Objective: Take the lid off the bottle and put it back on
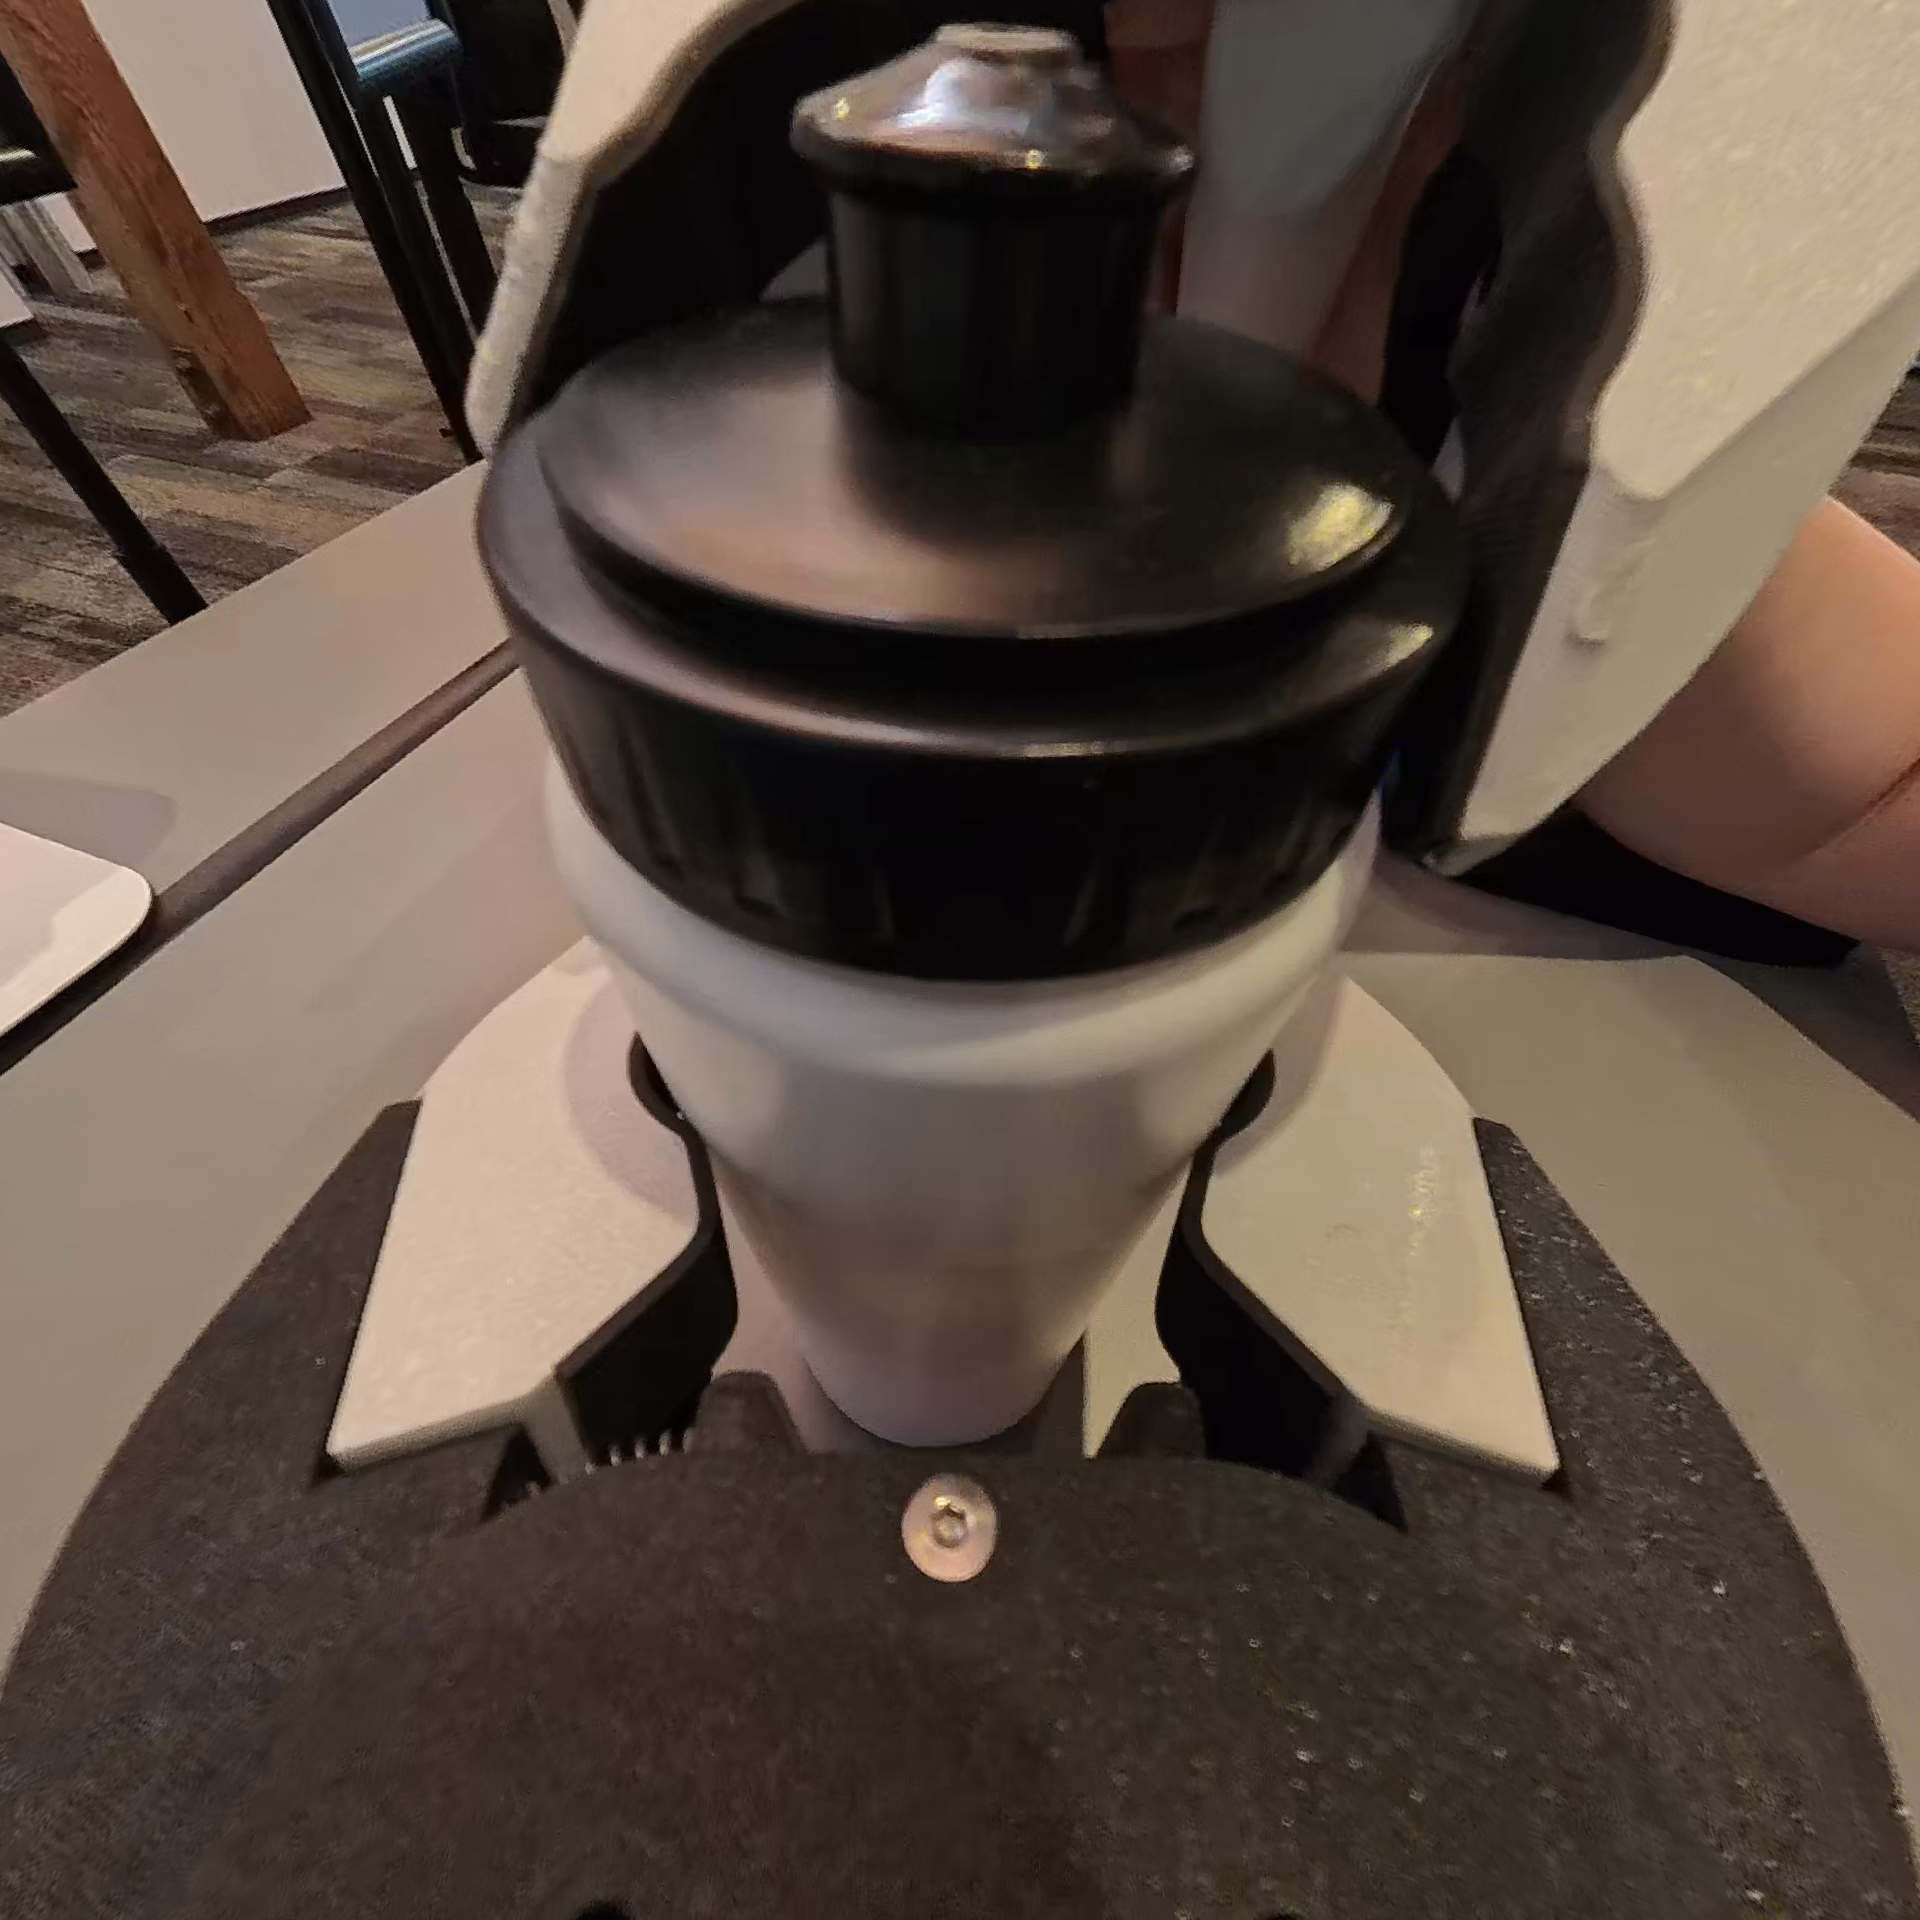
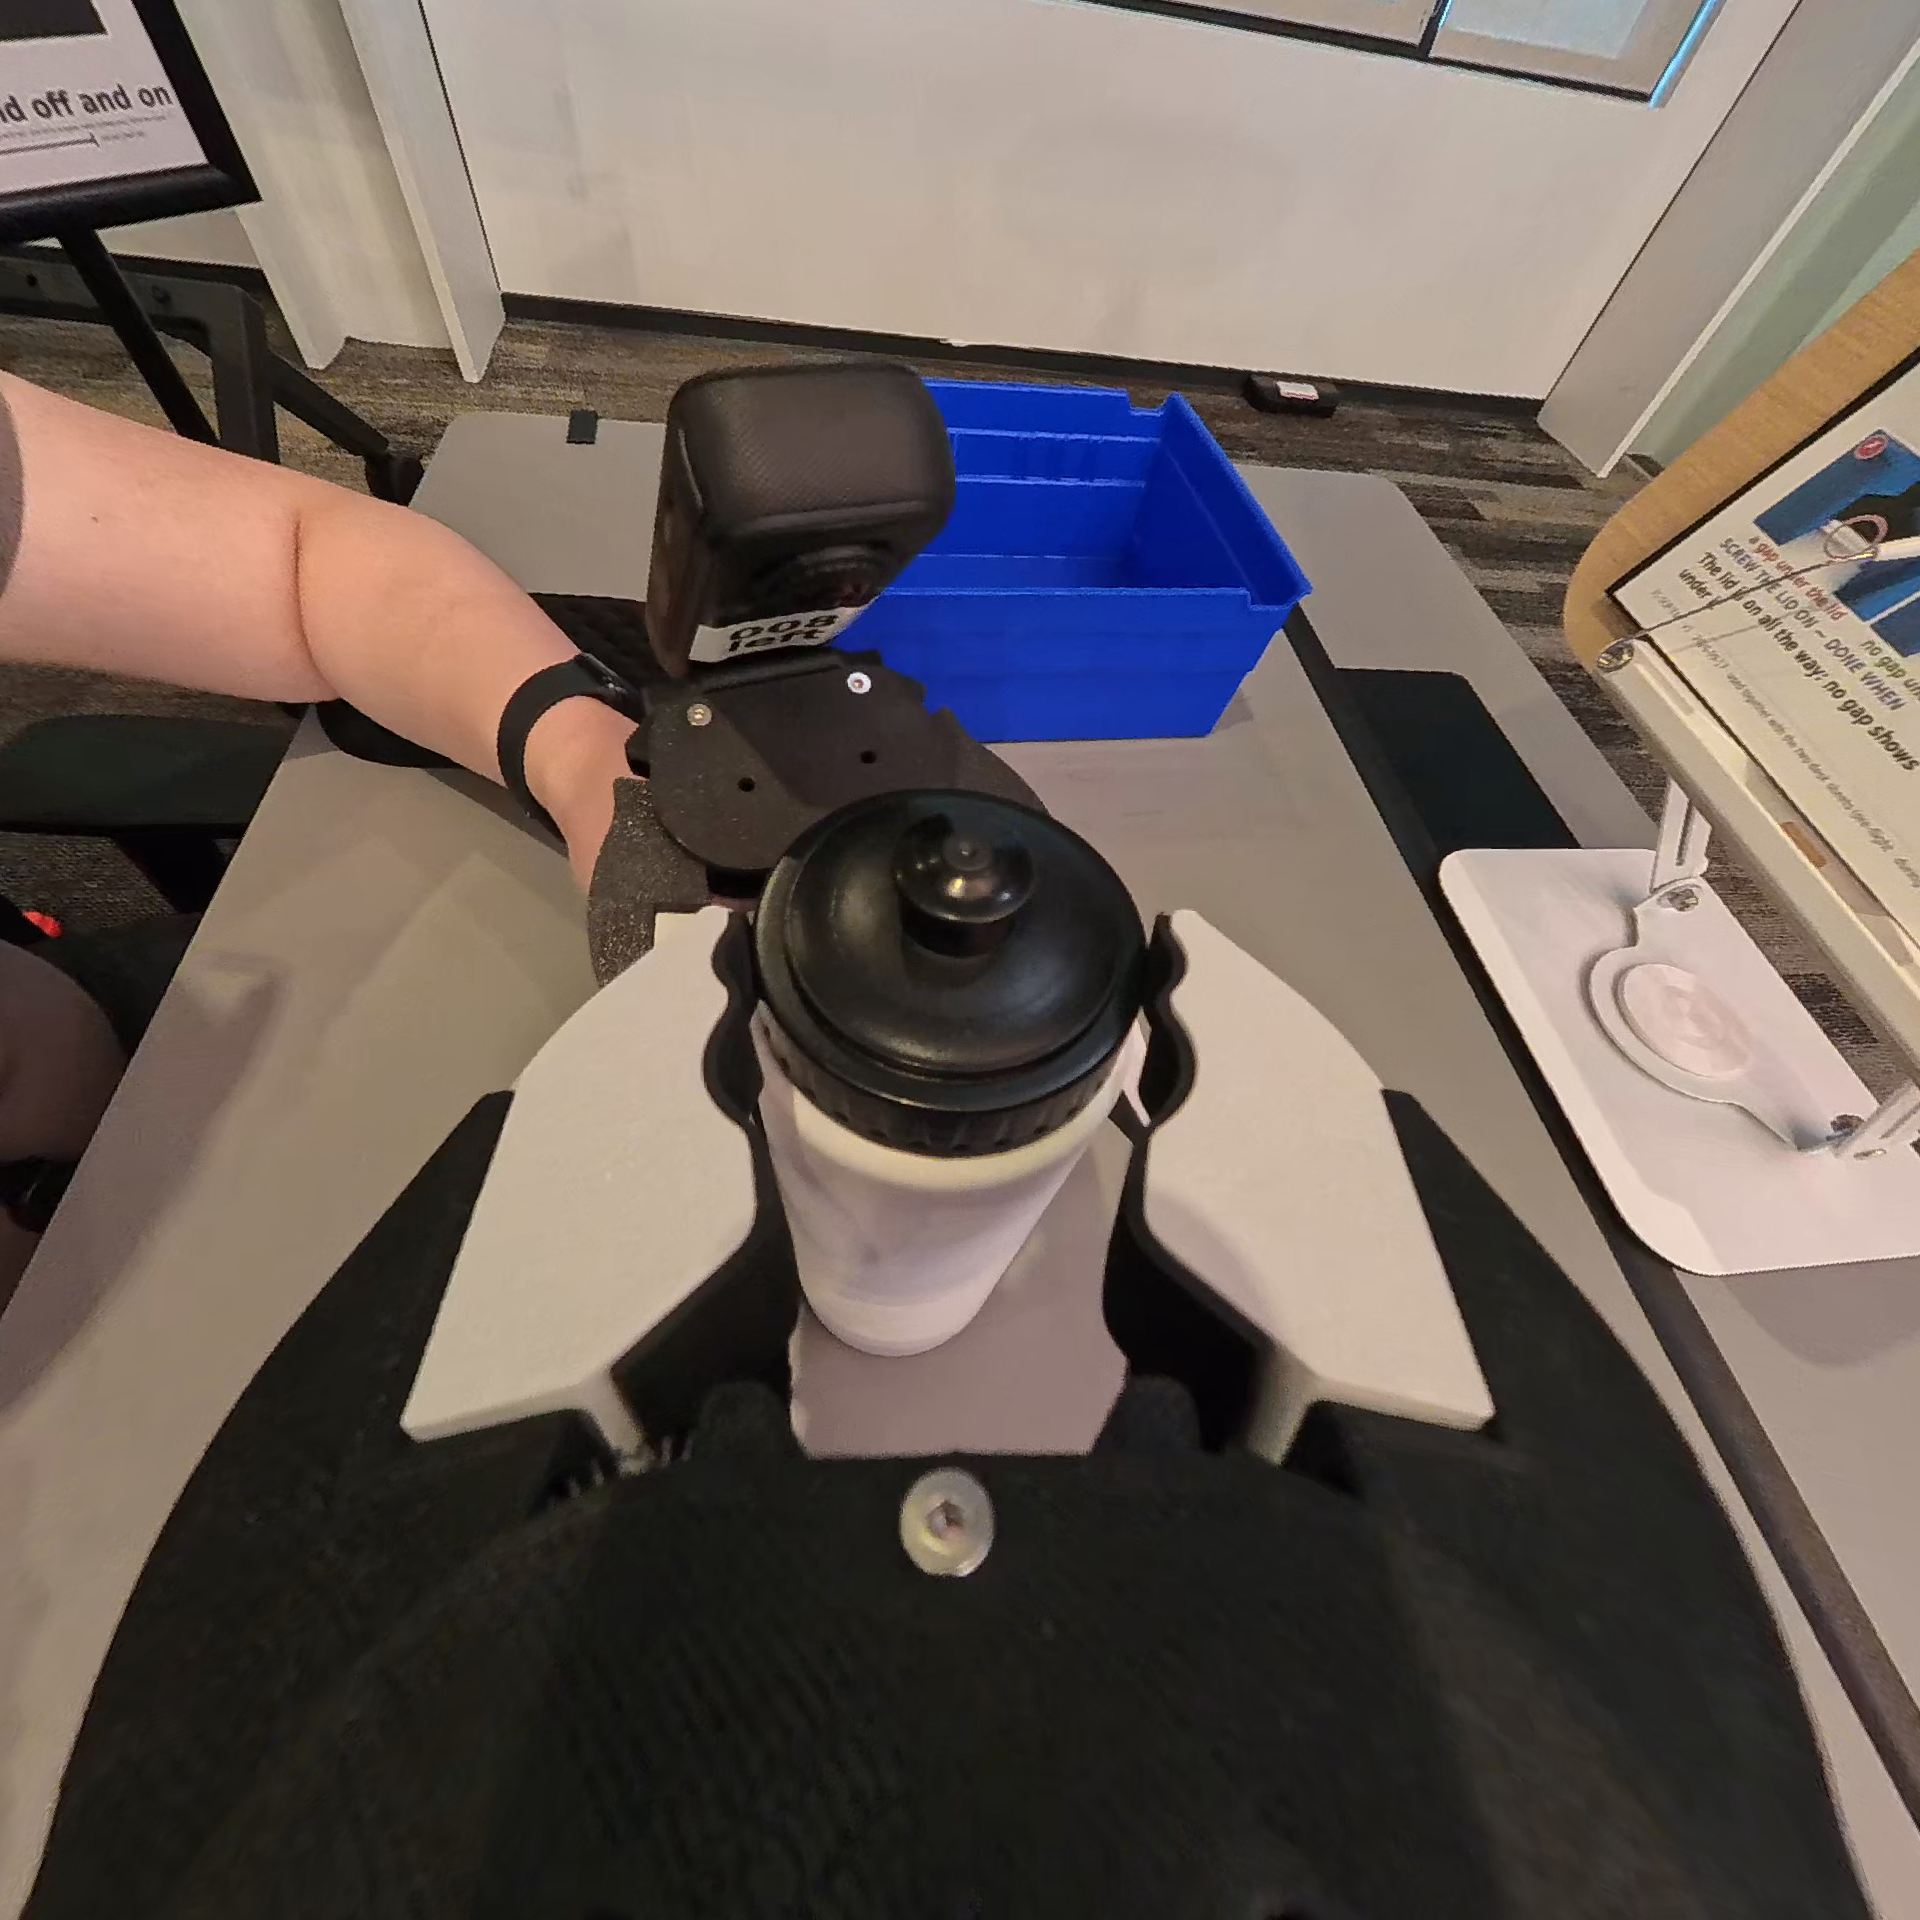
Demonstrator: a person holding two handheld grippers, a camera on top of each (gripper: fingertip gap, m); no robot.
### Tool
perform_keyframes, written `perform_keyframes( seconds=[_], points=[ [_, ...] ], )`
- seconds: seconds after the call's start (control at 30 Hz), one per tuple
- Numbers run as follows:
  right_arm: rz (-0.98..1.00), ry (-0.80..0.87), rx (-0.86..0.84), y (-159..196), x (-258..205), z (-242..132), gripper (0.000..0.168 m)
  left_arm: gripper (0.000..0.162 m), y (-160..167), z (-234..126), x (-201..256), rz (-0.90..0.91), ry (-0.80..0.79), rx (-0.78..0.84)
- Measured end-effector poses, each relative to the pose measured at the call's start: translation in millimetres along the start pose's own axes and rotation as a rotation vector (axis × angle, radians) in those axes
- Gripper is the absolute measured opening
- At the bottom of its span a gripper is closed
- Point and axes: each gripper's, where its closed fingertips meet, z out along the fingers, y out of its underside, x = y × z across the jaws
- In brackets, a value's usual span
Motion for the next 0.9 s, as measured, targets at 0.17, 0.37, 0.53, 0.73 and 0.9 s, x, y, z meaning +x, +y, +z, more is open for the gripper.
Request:
perform_keyframes(
  seconds=[0.17, 0.37, 0.53, 0.73, 0.9],
  points=[
    [0.004, 0.001, 0.005, -0.7, 0.4, 1.2, 0.074, 0.102, 1.5, -0.8, -3.1, -0.002, -0.032, -0.027],
    [-0.009, 0.017, 0.052, -1.9, 4.7, 2.5, 0.074, 0.104, 1.3, 1.0, -6.8, 0.015, -0.069, 0.011],
    [0.086, -0.019, 0.031, 12.8, 8.7, 14.6, 0.084, 0.099, 46.4, 10.9, -10.0, -0.009, -0.063, -0.099],
    [0.105, 0.091, -0.077, 36.7, 26.5, 28.2, 0.095, 0.097, 40.6, 9.6, -1.6, -0.209, 0.105, -0.081],
    [0.354, 0.064, -0.036, 37.1, 30.6, 35.0, 0.095, 0.097, 27.6, -0.2, -7.6, -0.267, 0.128, -0.006]
  ],
)
